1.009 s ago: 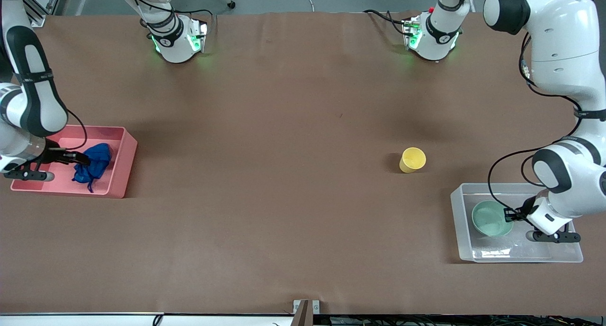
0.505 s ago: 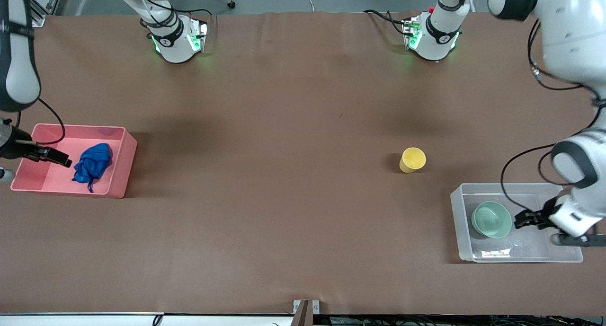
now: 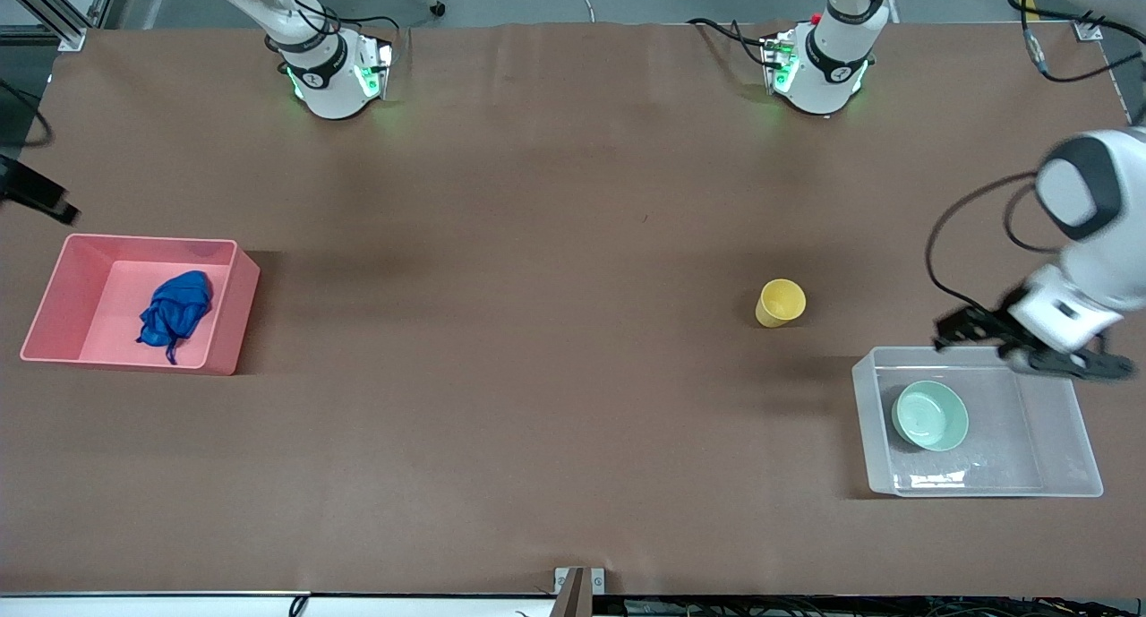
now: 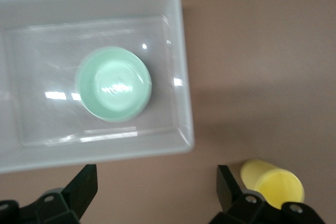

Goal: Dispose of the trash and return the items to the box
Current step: 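Move the left gripper to the yellow cup and grasp it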

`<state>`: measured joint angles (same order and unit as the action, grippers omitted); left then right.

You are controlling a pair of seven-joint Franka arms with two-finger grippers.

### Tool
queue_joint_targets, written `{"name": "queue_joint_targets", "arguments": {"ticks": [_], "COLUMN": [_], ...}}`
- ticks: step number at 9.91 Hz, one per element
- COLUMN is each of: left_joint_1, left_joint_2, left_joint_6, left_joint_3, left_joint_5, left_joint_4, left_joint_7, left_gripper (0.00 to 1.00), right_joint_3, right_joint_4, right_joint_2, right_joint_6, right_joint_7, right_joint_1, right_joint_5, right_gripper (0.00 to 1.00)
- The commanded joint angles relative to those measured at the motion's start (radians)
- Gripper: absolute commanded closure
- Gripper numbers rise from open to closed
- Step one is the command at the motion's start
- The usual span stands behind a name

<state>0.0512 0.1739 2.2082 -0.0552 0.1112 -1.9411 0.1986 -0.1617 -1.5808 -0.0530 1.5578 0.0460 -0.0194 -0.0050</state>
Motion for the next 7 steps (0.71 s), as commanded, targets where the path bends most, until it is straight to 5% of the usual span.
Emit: {"name": "queue_joint_targets", "arguments": {"ticks": [1,3,7], "left_joint_1": [-0.001,0.001,0.002], "left_joint_2": [-0.088,-0.073,0.085], "left_joint_6": [0.047,0.066,0.305], "left_joint_3": [0.117,0.17,0.227], "left_joint_5": [-0.03,-0.031,-0.031], "left_joint_4": [-0.235,-0.269,-0.308], "left_joint_7": [-0.036,-0.102,-0.116], "left_gripper": [0.0,0.0,0.01], "right_joint_3": [0.013,0.068,0.07], "right_joint_4": [0.015,0.043,0.068], "right_joint_2": [0.024,0.027,0.028], "right_joint_6": [-0.022,-0.028,-0.039], "right_joint_7": [0.003,0.002,0.014], "right_joint_1": [0.013,-0.023,-0.008], "right_joint_5": [-0.003,-0.006,-0.016], "right_gripper": [0.0,0.0,0.0]}}
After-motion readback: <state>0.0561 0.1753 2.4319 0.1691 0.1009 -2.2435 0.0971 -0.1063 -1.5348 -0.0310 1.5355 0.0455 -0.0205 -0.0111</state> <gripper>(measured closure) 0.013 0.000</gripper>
